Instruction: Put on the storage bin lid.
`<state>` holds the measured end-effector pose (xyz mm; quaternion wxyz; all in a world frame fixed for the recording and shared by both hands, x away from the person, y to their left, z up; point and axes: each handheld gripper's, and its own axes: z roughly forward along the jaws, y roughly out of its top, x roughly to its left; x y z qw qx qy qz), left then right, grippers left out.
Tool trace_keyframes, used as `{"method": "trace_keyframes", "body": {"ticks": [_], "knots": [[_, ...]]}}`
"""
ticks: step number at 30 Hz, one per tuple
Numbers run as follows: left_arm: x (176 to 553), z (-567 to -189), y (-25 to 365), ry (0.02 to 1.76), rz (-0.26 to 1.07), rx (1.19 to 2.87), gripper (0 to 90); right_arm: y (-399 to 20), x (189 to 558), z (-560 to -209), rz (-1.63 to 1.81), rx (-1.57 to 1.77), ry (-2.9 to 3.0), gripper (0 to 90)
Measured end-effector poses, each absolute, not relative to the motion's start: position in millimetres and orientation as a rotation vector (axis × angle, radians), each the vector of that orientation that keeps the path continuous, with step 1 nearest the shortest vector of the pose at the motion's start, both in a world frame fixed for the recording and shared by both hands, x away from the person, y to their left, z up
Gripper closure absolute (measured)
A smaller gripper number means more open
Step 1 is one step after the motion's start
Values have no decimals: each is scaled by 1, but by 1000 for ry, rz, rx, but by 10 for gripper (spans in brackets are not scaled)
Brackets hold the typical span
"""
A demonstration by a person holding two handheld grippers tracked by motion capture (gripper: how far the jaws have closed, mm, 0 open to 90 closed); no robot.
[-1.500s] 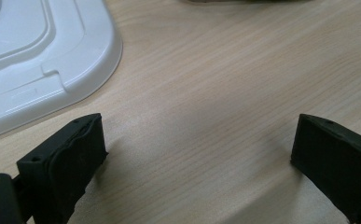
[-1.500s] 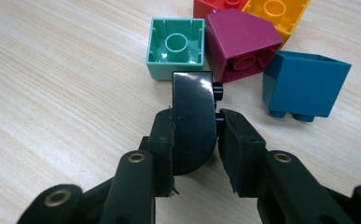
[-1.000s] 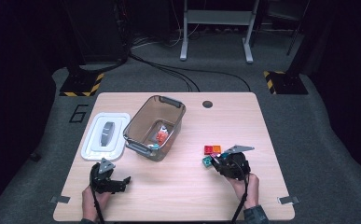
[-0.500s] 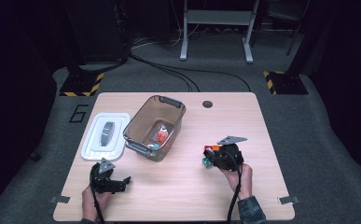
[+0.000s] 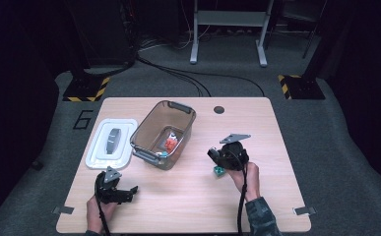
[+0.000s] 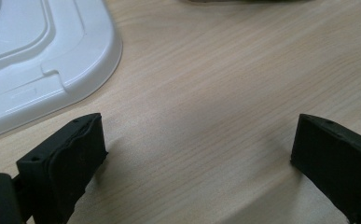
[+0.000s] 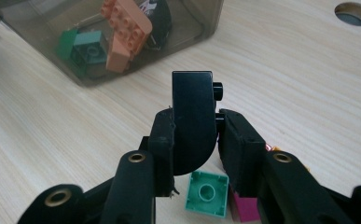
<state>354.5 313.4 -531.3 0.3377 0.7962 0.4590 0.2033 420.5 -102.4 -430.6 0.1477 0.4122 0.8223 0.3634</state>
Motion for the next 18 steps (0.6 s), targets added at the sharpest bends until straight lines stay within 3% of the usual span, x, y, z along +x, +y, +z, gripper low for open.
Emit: {"method": "trace_keyframes", "body": {"ticks": [18], "knots": [[354,-531,313,1202,523,2069,27,-92,438,-398,1049,1128,2366,671]]}}
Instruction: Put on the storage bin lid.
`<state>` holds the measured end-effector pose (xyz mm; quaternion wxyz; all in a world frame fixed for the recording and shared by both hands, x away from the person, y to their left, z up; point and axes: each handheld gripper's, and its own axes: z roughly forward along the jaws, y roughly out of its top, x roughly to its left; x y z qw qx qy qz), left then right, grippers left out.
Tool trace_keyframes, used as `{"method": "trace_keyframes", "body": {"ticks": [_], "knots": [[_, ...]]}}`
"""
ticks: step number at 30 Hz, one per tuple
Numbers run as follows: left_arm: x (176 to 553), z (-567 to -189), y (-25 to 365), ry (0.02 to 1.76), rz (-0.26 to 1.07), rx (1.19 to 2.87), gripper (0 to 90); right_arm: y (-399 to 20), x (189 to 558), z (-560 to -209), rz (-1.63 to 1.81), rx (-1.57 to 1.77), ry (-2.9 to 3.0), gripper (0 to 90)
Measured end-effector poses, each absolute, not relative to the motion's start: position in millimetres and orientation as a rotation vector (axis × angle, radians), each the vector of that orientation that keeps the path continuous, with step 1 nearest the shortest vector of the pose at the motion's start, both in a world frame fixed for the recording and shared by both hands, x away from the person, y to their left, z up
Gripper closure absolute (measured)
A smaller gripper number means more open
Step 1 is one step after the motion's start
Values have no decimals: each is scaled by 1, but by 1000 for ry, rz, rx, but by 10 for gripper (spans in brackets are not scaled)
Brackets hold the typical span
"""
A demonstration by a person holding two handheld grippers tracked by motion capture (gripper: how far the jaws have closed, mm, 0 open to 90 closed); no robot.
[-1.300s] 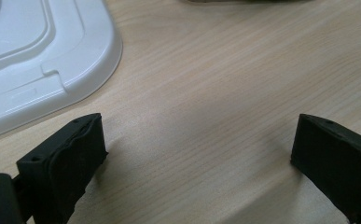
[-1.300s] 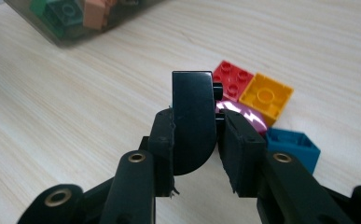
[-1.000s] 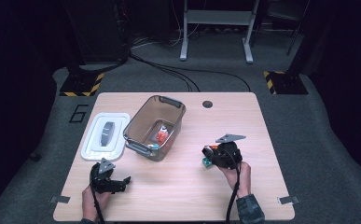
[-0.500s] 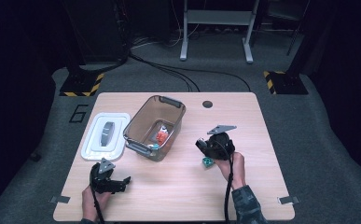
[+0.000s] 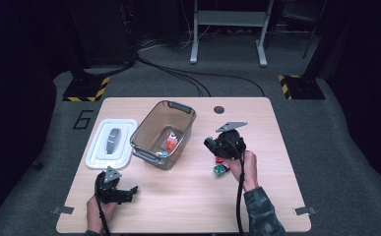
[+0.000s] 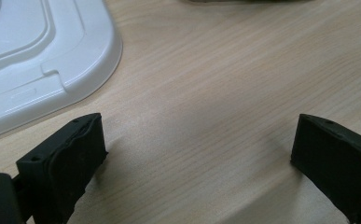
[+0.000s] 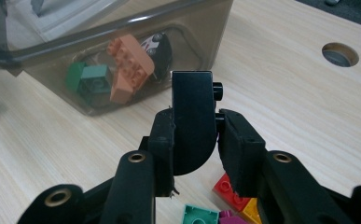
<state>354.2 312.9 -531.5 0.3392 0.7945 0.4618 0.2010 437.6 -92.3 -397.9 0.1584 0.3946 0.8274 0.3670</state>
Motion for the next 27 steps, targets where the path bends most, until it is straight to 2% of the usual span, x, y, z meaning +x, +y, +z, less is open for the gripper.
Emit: {"method": "trace_keyframes", "body": {"ticks": [27], "knots": [[354,-531,313,1202,523,2069,27,-82,465,-371,1056,1120,2361,671]]}}
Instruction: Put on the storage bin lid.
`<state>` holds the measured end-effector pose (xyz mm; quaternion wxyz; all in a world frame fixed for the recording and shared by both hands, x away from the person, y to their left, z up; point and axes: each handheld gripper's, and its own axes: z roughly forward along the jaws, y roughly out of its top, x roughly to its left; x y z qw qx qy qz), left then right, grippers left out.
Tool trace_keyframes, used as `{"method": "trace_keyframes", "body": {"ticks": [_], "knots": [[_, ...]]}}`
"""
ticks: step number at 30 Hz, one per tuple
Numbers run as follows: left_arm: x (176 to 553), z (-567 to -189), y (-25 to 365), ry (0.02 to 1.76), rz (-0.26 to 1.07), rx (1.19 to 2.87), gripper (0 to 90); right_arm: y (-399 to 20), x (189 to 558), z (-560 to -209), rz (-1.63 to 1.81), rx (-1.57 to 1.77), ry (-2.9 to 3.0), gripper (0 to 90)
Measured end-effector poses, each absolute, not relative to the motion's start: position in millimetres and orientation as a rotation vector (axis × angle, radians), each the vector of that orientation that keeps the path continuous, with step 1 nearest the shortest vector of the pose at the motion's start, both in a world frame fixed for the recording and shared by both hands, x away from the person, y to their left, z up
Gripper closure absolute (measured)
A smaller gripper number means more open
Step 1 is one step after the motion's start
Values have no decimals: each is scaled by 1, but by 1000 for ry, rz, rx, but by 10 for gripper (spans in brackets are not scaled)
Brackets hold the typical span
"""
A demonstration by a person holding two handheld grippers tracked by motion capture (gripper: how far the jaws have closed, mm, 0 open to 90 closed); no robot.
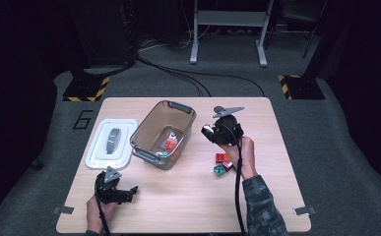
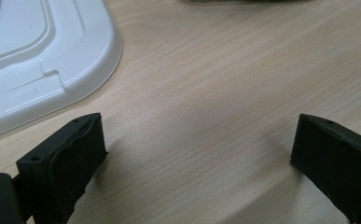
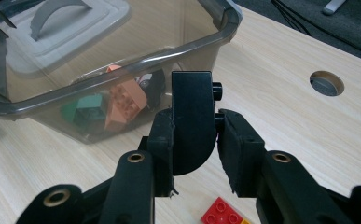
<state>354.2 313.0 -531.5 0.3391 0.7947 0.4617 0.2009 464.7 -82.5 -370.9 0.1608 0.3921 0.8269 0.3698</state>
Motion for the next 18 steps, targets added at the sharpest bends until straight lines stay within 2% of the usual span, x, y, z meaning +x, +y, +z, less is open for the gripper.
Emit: {"method": "trace_keyframes", "body": {"ticks": [18], "knots": [[354,-531,313,1202,522,2070,27,-54,483,-349,1059,1056,2377,670]]}}
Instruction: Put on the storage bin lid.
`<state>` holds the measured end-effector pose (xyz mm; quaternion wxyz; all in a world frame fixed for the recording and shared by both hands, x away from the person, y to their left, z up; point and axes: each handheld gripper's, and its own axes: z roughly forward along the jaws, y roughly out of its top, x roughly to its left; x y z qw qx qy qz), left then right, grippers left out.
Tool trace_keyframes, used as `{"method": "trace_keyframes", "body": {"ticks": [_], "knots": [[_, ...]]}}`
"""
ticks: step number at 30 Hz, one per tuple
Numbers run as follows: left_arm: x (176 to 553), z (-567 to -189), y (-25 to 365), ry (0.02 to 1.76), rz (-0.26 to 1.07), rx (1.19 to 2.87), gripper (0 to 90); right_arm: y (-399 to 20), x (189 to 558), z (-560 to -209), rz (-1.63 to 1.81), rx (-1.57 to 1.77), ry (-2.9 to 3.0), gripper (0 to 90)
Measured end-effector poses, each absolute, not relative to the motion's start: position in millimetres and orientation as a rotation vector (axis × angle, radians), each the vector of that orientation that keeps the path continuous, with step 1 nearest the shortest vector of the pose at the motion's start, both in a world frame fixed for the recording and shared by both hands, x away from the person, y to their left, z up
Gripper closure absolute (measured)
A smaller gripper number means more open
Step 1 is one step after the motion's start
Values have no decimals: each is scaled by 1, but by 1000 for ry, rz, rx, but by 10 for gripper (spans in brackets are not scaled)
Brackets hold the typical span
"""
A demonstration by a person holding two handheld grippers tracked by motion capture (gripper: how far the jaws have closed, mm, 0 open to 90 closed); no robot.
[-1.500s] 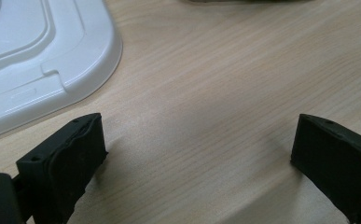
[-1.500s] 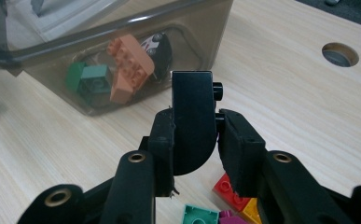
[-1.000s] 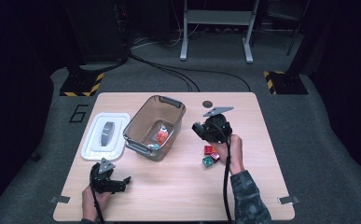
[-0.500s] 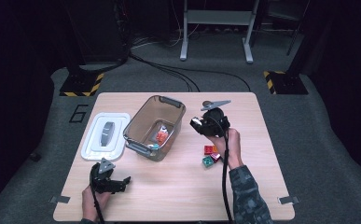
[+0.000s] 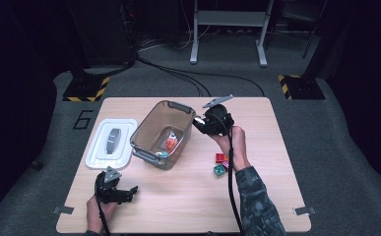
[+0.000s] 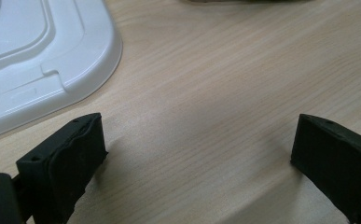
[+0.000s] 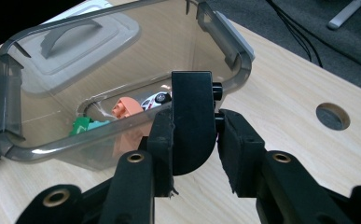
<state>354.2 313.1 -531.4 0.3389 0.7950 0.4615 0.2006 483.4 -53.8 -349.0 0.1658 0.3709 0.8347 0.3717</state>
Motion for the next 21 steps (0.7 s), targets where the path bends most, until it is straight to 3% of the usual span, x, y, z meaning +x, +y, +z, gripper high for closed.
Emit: {"method": "trace_keyframes", "body": {"ticks": [21], "knots": [[354,-531,314,1195,521,2084,27,-2,507,-350,1026,968,2463,669]]}}
